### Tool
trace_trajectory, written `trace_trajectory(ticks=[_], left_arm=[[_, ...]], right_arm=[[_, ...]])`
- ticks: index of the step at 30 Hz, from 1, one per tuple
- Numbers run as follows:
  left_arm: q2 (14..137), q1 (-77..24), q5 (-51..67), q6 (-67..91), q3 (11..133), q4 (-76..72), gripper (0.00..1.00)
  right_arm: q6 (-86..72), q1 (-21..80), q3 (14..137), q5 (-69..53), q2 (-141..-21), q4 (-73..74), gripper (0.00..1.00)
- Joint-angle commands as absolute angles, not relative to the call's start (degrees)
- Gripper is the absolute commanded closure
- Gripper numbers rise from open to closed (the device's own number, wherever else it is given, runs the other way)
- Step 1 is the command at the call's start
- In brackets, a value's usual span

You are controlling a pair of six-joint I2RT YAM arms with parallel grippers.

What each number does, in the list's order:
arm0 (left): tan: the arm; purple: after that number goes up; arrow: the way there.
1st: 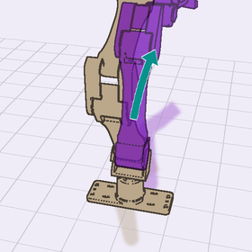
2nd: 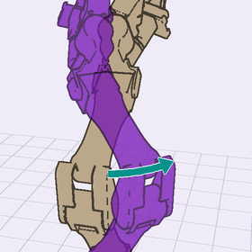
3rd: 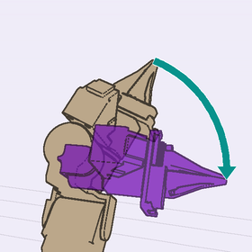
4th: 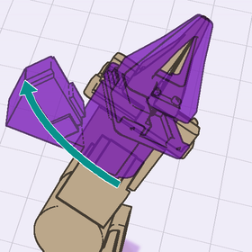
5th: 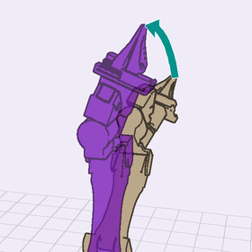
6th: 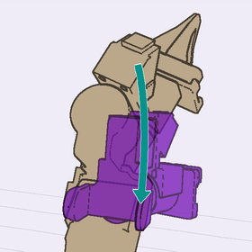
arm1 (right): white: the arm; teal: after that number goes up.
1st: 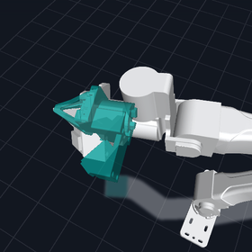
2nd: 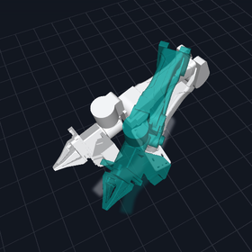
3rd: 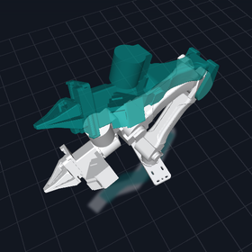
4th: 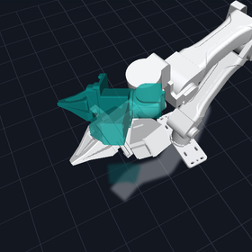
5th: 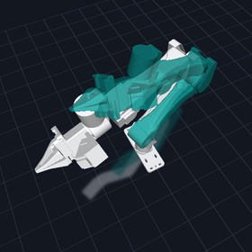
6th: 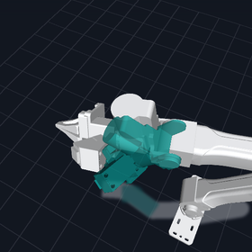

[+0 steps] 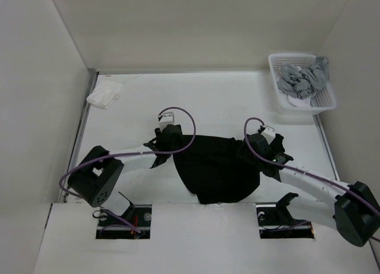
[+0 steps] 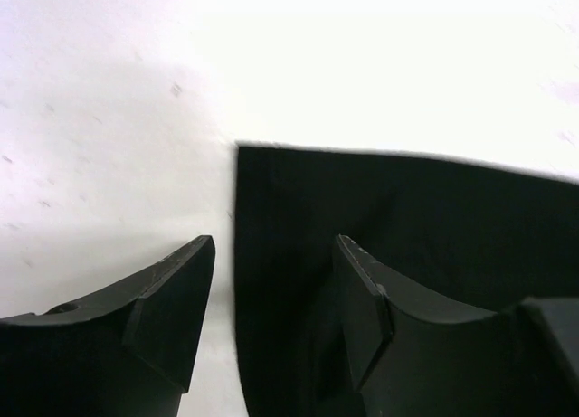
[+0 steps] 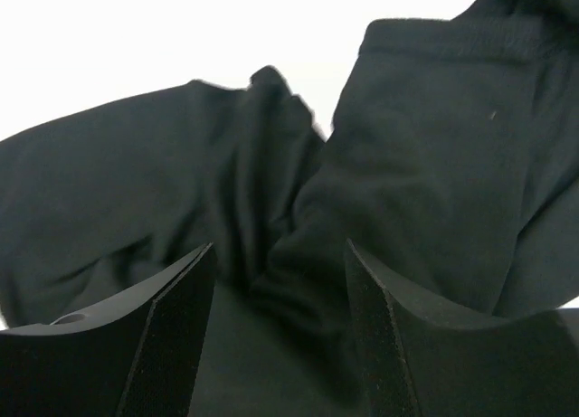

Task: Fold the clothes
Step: Move the tank top to the center of the board, then flatten the tank top out

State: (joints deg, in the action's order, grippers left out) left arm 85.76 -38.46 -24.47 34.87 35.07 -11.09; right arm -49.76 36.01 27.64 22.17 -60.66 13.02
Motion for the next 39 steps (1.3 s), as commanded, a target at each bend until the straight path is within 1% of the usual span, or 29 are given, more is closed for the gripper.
trace_trajectory(ticks=[1, 4, 5, 6, 8, 9, 10, 11, 12, 13, 16, 17, 18, 19, 20, 22, 23, 24, 26, 27, 28, 29, 30, 31, 32, 33, 34, 36, 39], left_arm=[[89.63, -37.66, -31.81, 32.43, 40.59, -10.38, 0.44], [94.12, -37.40, -30.94, 32.08, 42.97, -9.93, 0.42], [95.44, -37.22, -30.07, 32.43, 43.41, -9.93, 0.43], [96.49, -36.96, -28.14, 32.69, 43.50, -10.28, 0.46], [97.20, -36.43, -25.41, 33.48, 43.24, -10.81, 0.56], [97.38, -35.73, -24.10, 34.53, 42.29, -11.94, 0.66], [97.47, -34.77, -23.13, 35.24, 41.41, -12.82, 0.76], [97.21, -34.32, -22.68, 35.59, 40.96, -12.92, 0.82], [96.51, -33.19, -22.07, 36.64, 39.91, -13.09, 0.89], [95.37, -32.22, -21.80, 37.52, 38.60, -13.36, 0.92], [89.93, -30.37, -22.23, 40.42, 33.24, -13.71, 0.96], [87.48, -30.10, -22.41, 41.73, 31.05, -13.71, 0.96], [85.28, -29.67, -22.67, 42.88, 29.11, -13.62, 0.96], [84.12, -29.57, -22.76, 43.67, 28.05, -13.62, 0.96], [82.20, -29.31, -22.94, 44.81, 26.56, -13.45, 0.95], [79.29, -28.61, -23.12, 46.49, 24.53, -13.10, 0.95], [77.71, -28.35, -23.03, 47.19, 23.65, -12.92, 0.95], [76.13, -28.08, -22.94, 47.72, 22.95, -12.57, 0.93], [74.10, -27.82, -22.76, 47.99, 22.24, -11.96, 0.87], [72.61, -27.64, -22.76, 48.16, 21.71, -11.17, 0.82], [70.42, -27.38, -23.20, 48.69, 20.93, -9.86, 0.75], [69.79, -27.20, -23.29, 48.78, 20.66, -9.58, 0.74], [67.52, -26.24, -23.73, 49.13, 19.52, -8.54, 0.70], [66.72, -25.89, -23.99, 49.30, 19.16, -8.09, 0.69], [64.88, -24.84, -24.52, 49.74, 18.38, -6.87, 0.68], [63.73, -24.13, -24.87, 50.01, 18.02, -5.72, 0.68], [62.59, -23.17, -25.31, 49.92, 17.58, -4.76, 0.67], [62.14, -22.02, -24.52, 49.48, 17.49, -4.13, 0.67], [65.20, -21.84, -20.67, 47.99, 18.89, -4.83, 0.65]], right_arm=[[-45.97, 33.71, 33.21, 20.40, -66.86, 9.50, 0.37], [-43.78, 32.13, 35.67, 18.29, -72.57, 6.60, 0.39], [-43.07, 31.25, 36.90, 17.24, -75.29, 5.55, 0.43], [-42.46, 30.11, 38.31, 15.83, -78.37, 4.41, 0.52], [-41.32, 28.96, 40.68, 13.02, -82.42, 2.74, 0.65], [-40.18, 27.65, 43.74, 10.83, -86.88, 1.33, 0.79], [-39.56, 27.38, 46.73, 9.16, -90.14, 0.97, 0.88], [-39.29, 27.38, 47.89, 8.53, -91.31, 0.71, 0.90], [-37.89, 27.12, 53.99, 7.05, -96.54, 0.62, 0.93], [-37.45, 27.03, 57.10, 6.77, -98.77, 1.05, 0.94], [-34.72, 27.20, 80.08, 3.61, -112.28, 5.52, 0.96], [-34.19, 27.29, 91.03, 2.12, -117.89, 8.84, 0.96], [-33.84, 27.38, 96.62, 1.33, -120.56, 10.62, 0.95], [-33.05, 27.38, 105.03, 0.80, -124.59, 12.81, 0.91], [-32.70, 27.38, 109.29, 0.88, -126.54, 13.61, 0.83], [-32.43, 27.46, 113.11, 0.97, -127.62, 12.84, 0.59], [-32.17, 27.55, 112.16, 0.79, -126.31, 11.79, 0.50], [-31.99, 27.81, 108.23, 0.79, -123.08, 10.04, 0.45], [-31.56, 28.78, 97.01, 1.75, -115.44, 5.30, 0.44], [-31.47, 29.22, 91.81, 2.19, -112.09, 3.10, 0.44], [-31.81, 30.09, 80.88, 3.42, -105.19, -1.36, 0.49], [-32.16, 30.88, 73.81, 4.21, -100.77, -3.93, 0.56], [-32.95, 31.94, 65.30, 5.09, -95.50, -6.13, 0.69], [-33.22, 32.21, 63.56, 5.27, -94.41, -6.41, 0.72], [-34.09, 33.25, 57.72, 6.06, -90.74, -7.11, 0.81], [-35.32, 34.22, 52.52, 7.02, -87.22, -7.55, 0.87], [-37.33, 36.15, 45.08, 9.38, -81.71, -7.91, 0.90], [-38.49, 37.83, 40.00, 11.07, -77.18, -7.82, 0.88], [-41.82, 40.03, 32.20, 12.39, -69.55, -5.99, 0.79]])
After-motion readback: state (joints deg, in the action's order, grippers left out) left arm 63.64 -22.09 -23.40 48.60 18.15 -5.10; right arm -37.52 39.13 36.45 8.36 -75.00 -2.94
